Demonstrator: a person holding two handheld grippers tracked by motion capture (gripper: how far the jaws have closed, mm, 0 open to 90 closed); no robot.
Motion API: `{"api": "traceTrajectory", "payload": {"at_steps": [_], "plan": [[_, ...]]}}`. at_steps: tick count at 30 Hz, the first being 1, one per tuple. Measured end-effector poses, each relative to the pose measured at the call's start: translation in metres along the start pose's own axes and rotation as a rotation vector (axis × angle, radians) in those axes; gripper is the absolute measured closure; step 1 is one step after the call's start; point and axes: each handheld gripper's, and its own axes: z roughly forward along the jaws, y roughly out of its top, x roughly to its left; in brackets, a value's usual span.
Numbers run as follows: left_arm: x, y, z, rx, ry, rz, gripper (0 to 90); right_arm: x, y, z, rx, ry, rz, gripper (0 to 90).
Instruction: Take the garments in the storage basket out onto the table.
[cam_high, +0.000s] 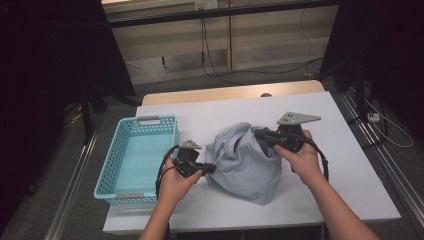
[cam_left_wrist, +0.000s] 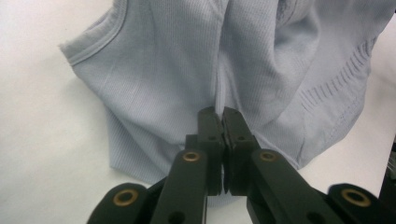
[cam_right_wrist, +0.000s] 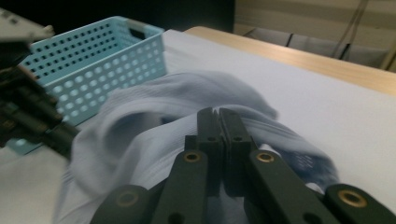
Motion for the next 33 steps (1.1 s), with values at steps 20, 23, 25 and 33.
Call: {"api": "traceTrajectory", "payload": {"at_steps": [20,23,25,33], "plan": [[0.013,0.012,-0.016,-0.168,0.087,-0.001,26.7,0.056,-0.045,0.031,0.066,0.148,-0.036,88.8],[0.012,0.017,-0.014,-0.186,0.089,0.007,23.1,0.065,-0.056,0.035,0.092,0.158,-0.048,88.6],[0.012,0.019,-0.014,-0.188,0.088,0.009,22.6,0.067,-0.059,0.035,0.095,0.161,-0.047,88.6],[0.008,0.029,-0.006,-0.208,0.082,0.044,20.7,0.079,-0.077,0.041,0.149,0.176,-0.067,88.5]]}}
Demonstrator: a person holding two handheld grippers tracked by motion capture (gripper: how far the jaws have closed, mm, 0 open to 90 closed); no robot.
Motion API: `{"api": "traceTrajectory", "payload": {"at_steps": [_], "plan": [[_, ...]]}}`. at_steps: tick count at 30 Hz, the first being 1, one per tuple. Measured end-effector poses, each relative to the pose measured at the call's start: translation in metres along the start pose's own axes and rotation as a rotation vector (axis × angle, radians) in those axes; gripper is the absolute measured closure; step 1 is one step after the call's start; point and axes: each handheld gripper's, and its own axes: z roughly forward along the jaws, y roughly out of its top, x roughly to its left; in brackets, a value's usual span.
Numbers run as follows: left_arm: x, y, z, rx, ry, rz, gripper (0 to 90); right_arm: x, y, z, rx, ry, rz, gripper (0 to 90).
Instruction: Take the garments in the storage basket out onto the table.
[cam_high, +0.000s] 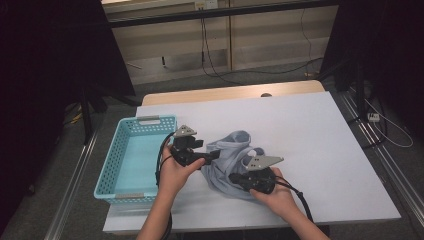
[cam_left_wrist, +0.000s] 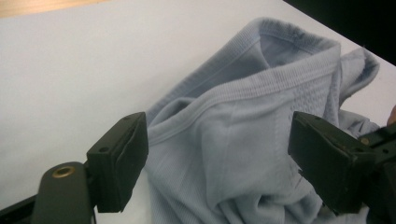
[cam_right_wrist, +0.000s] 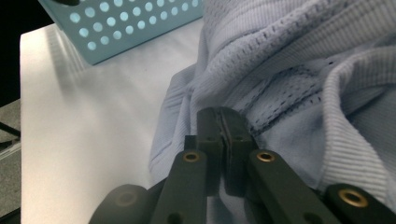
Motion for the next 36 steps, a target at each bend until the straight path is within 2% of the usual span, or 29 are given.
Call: {"api": "traceTrajectory", "payload": {"at_steps": [7,11,19,23,27,29,30,31,32,33,34,36], "plan": [[-0.005,0.009,0.006,-0.015,-0.016,0.026,20.5,0.007,-0.009,0.001,0.013,0.000,-0.002,88.3],[-0.010,0.012,0.008,-0.019,-0.035,0.036,21.3,0.007,-0.011,0.001,0.007,-0.001,0.017,88.3],[-0.018,0.015,0.010,-0.030,-0.081,0.062,24.7,0.007,-0.011,0.001,0.006,-0.006,0.019,88.3],[-0.021,0.015,0.011,-0.020,-0.097,0.074,27.3,0.007,-0.011,0.002,0.008,-0.006,0.020,88.3],[-0.027,0.011,0.021,0.011,-0.121,0.113,29.2,0.007,-0.011,0.002,0.007,-0.008,0.019,88.3],[-0.028,0.009,0.025,0.020,-0.130,0.114,33.5,0.007,-0.011,0.001,0.006,-0.012,0.015,88.2],[-0.028,0.007,0.027,0.047,-0.149,0.105,47.5,0.007,-0.011,0.001,0.004,-0.015,0.015,88.1],[-0.028,0.007,0.027,0.047,-0.149,0.105,52.9,0.007,-0.011,0.001,0.004,-0.015,0.015,88.1],[-0.030,0.004,0.030,0.087,-0.174,0.102,61.2,0.007,-0.011,0.001,0.003,-0.015,0.015,88.0],[-0.030,0.004,0.030,0.087,-0.174,0.102,67.3,0.007,-0.011,0.001,0.003,-0.015,0.015,88.0],[-0.031,0.003,0.031,0.113,-0.178,0.107,67.3,0.007,-0.011,0.001,0.002,-0.016,0.015,88.0],[-0.033,0.001,0.034,0.153,-0.166,0.120,75.9,0.008,-0.011,0.001,0.001,-0.019,0.004,87.9]]}}
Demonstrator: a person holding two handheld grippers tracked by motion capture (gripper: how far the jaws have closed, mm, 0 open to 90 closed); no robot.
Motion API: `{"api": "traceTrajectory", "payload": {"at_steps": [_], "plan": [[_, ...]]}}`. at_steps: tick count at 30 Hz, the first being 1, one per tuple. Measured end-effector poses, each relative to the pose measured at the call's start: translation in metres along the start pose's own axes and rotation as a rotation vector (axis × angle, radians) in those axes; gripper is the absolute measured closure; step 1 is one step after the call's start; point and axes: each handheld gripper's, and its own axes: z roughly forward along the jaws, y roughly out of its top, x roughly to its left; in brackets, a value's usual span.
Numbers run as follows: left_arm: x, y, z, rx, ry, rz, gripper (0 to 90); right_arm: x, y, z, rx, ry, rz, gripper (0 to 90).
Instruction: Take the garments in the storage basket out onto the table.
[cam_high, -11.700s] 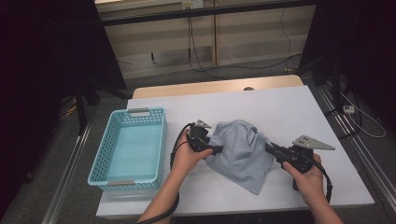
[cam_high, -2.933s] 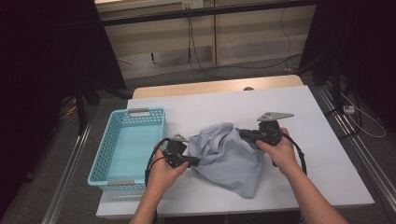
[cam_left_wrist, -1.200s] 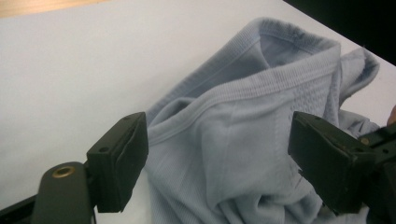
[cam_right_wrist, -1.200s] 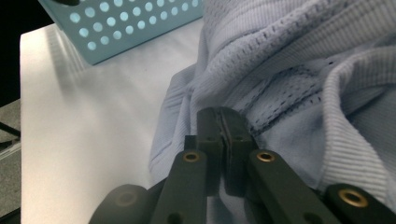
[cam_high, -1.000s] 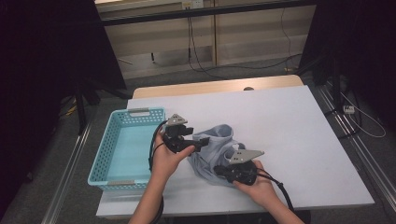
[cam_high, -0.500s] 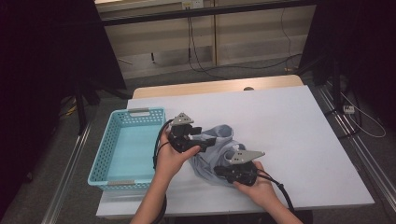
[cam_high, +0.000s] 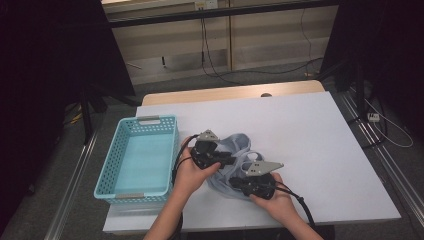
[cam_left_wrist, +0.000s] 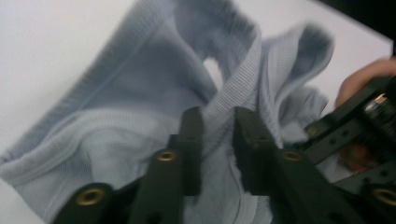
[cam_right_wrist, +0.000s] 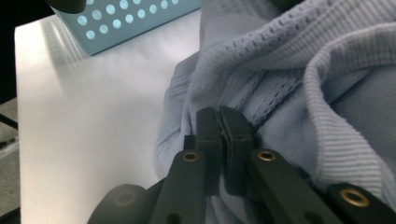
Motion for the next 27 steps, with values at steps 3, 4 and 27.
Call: {"api": "traceTrajectory", "payload": {"at_steps": [3,4,27], "plan": [[0.002,-0.003,0.002,0.027,-0.009,-0.036,85.9,0.001,0.001,-0.001,0.001,-0.012,-0.017,87.6],[0.003,-0.004,0.003,0.038,-0.002,-0.040,88.2,0.001,0.001,-0.002,0.001,-0.012,-0.017,87.5],[0.015,-0.018,0.001,0.072,0.017,-0.150,90.0,-0.020,0.012,-0.048,-0.047,-0.091,0.033,67.4]]}}
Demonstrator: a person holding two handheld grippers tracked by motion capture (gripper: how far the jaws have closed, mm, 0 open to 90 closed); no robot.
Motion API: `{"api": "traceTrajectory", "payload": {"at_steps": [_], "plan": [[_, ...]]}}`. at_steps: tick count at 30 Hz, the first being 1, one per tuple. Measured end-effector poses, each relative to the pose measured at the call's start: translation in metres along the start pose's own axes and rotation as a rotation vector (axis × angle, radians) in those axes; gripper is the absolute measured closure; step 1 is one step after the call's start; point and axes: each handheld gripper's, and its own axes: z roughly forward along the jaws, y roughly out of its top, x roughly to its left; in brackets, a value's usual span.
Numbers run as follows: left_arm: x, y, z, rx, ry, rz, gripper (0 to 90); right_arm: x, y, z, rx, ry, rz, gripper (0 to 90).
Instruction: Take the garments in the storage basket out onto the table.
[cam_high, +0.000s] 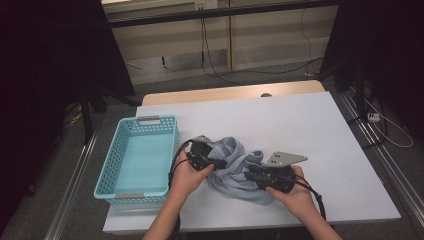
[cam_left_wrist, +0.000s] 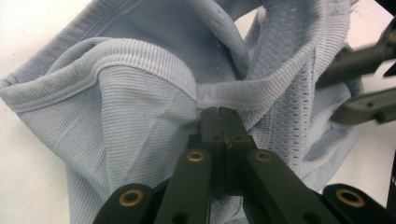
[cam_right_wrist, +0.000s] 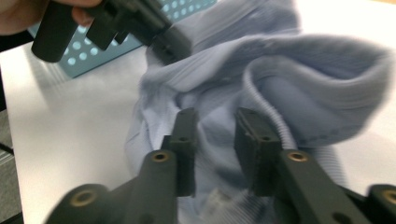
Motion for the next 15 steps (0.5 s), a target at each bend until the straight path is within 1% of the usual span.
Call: {"api": "traceTrajectory", "payload": {"at_steps": [2,3,9,13,15], "plan": [[0.000,0.000,0.000,0.001,0.002,0.000,90.0,-0.003,0.002,-0.004,-0.001,-0.014,0.004,65.6],[0.000,0.000,0.000,-0.001,0.000,-0.002,90.0,-0.004,0.003,-0.006,0.001,-0.027,0.001,62.8],[0.001,0.000,0.000,-0.005,0.005,-0.010,90.0,-0.009,0.008,-0.013,-0.001,-0.046,0.001,60.1],[0.000,0.000,0.000,-0.002,0.008,-0.009,90.0,-0.013,0.013,-0.020,-0.005,-0.082,-0.002,54.2],[0.000,0.000,0.000,-0.003,0.009,-0.009,90.0,-0.016,0.017,-0.023,-0.012,-0.099,0.001,53.3]]}}
